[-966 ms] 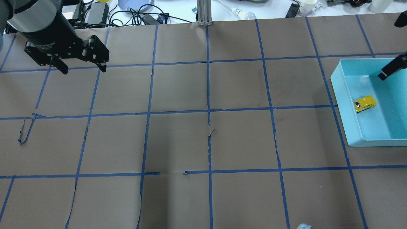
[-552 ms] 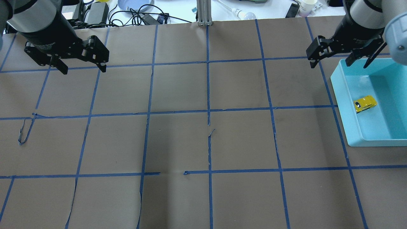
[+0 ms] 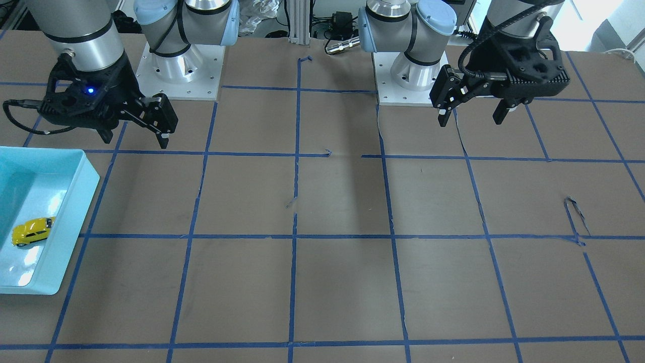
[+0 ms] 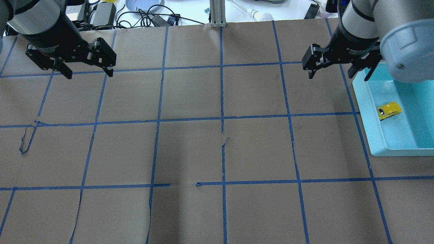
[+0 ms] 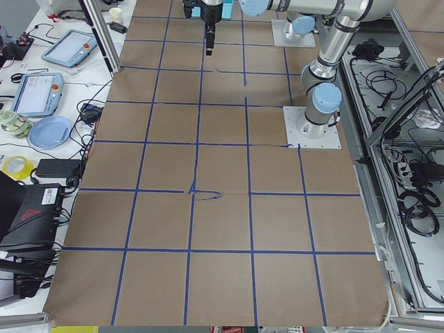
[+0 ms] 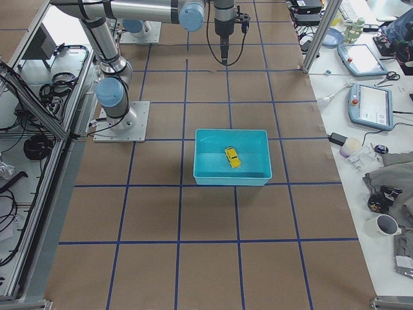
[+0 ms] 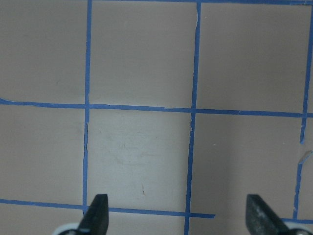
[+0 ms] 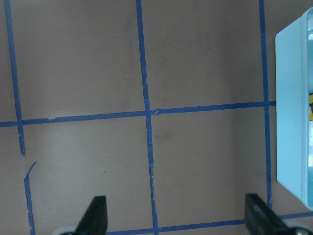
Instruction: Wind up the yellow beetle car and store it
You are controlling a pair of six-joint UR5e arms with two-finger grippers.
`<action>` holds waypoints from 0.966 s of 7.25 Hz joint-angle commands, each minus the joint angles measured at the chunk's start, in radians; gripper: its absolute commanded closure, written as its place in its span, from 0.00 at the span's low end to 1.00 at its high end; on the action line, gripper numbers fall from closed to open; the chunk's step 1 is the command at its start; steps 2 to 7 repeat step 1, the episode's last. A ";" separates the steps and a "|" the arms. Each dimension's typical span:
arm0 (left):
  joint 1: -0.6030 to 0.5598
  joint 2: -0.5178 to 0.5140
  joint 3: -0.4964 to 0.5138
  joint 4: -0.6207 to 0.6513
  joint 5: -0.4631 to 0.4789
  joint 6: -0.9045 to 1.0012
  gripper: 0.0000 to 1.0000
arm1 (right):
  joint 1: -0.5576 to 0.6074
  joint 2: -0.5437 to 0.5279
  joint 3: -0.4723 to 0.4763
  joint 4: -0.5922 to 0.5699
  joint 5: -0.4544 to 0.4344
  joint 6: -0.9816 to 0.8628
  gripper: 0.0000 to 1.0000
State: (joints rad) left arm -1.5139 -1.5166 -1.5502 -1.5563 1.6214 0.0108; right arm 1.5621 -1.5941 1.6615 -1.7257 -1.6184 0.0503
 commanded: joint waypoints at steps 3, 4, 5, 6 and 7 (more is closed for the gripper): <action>0.001 -0.002 -0.001 0.008 0.000 0.000 0.00 | 0.010 -0.003 -0.002 0.000 0.003 0.009 0.00; 0.001 -0.002 -0.001 0.008 0.000 0.000 0.00 | 0.010 -0.003 -0.002 0.000 0.003 0.009 0.00; 0.001 -0.002 -0.001 0.008 0.000 0.000 0.00 | 0.010 -0.003 -0.002 0.000 0.003 0.009 0.00; 0.001 -0.002 -0.001 0.008 0.000 0.000 0.00 | 0.010 -0.003 -0.002 0.000 0.003 0.009 0.00; 0.001 -0.002 -0.001 0.008 0.000 0.000 0.00 | 0.010 -0.003 -0.002 0.000 0.003 0.009 0.00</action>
